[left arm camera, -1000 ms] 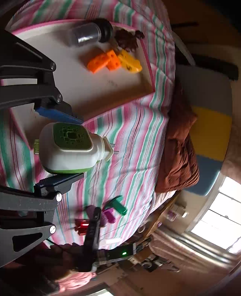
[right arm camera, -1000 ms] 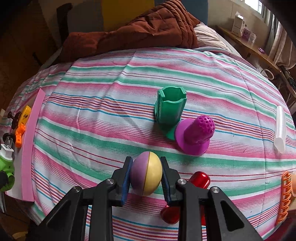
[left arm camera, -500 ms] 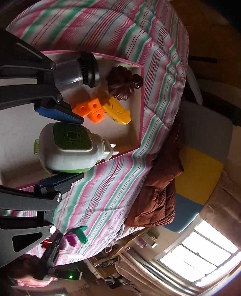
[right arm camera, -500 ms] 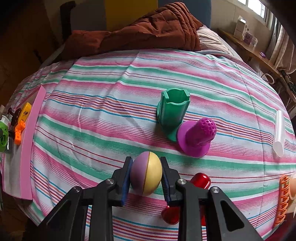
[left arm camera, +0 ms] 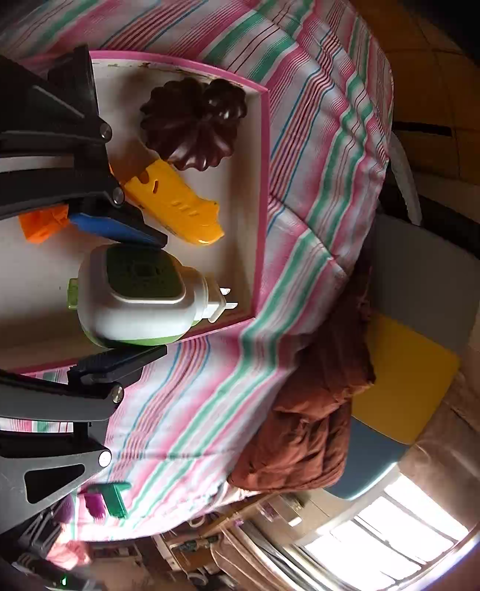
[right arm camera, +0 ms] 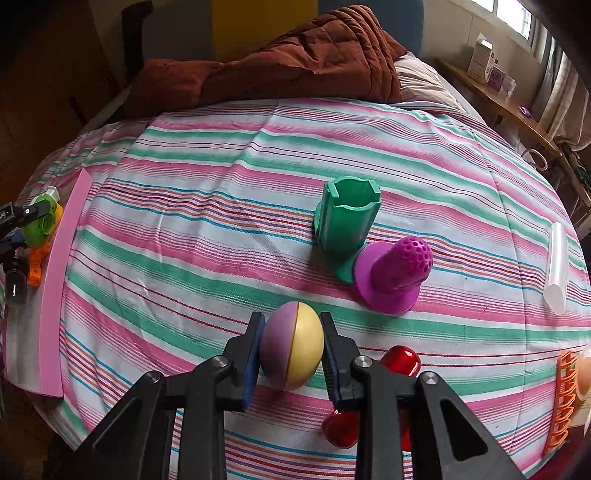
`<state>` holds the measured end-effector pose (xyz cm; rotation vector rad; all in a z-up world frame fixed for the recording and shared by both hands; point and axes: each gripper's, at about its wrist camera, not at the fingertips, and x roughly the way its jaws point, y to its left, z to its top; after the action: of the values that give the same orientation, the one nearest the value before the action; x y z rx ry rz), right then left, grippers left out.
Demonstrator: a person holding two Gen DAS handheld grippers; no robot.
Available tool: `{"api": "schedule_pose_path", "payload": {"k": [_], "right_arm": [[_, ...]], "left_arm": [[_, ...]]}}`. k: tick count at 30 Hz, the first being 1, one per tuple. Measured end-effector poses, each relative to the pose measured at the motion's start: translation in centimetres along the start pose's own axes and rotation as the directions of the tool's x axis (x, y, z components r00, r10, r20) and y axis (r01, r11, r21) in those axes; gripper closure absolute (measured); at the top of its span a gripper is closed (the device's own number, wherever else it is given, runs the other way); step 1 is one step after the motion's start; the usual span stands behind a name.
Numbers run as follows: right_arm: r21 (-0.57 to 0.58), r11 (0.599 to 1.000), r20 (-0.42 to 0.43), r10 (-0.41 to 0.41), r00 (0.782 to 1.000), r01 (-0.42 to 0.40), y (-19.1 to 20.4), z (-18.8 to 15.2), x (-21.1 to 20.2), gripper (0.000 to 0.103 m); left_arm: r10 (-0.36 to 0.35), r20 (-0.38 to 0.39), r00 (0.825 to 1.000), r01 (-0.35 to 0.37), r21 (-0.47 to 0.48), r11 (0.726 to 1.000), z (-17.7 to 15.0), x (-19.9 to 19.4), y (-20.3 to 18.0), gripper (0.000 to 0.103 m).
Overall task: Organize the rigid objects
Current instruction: 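Carry the white-green bottle into the tray and open the left gripper, then withdraw the left gripper from the bottle while the right gripper holds the egg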
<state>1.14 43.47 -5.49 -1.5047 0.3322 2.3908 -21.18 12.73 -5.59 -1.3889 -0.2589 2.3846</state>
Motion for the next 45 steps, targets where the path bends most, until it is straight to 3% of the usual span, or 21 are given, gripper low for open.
{"api": "schedule_pose_path", "payload": {"k": [6,13,19,29,45], "right_arm": [[-0.001,1.000,-0.001,-0.001,1.000,0.001,0.0,0.1,0.0,0.075],[-0.003,1.000,-0.001,-0.009,1.000,0.009,-0.1,0.0,0.1,0.075],[-0.007,1.000,0.005,-0.020,1.000,0.020,-0.1,0.0,0.1,0.075],[-0.015,1.000,0.023,-0.025,0.999,0.026,0.6,0.0,-0.3,0.075],[-0.041,0.998,0.030,-0.039,0.999,0.040,1.0,-0.2,-0.2,0.075]], "left_arm": [[0.005,-0.014,1.000,-0.004,0.022,1.000,-1.0,0.4,-0.1,0.047],[0.000,0.058,0.998,-0.002,0.046,0.999,-2.0,-3.3,-0.2,0.038],[0.034,0.091,0.995,-0.042,0.090,0.995,-5.1,-6.6,-0.4,0.033],[0.096,0.134,0.986,-0.118,0.167,0.979,-8.6,-10.0,-0.8,0.033],[0.116,0.117,0.986,-0.136,0.181,0.974,-10.2,-10.8,-0.7,0.033]]}}
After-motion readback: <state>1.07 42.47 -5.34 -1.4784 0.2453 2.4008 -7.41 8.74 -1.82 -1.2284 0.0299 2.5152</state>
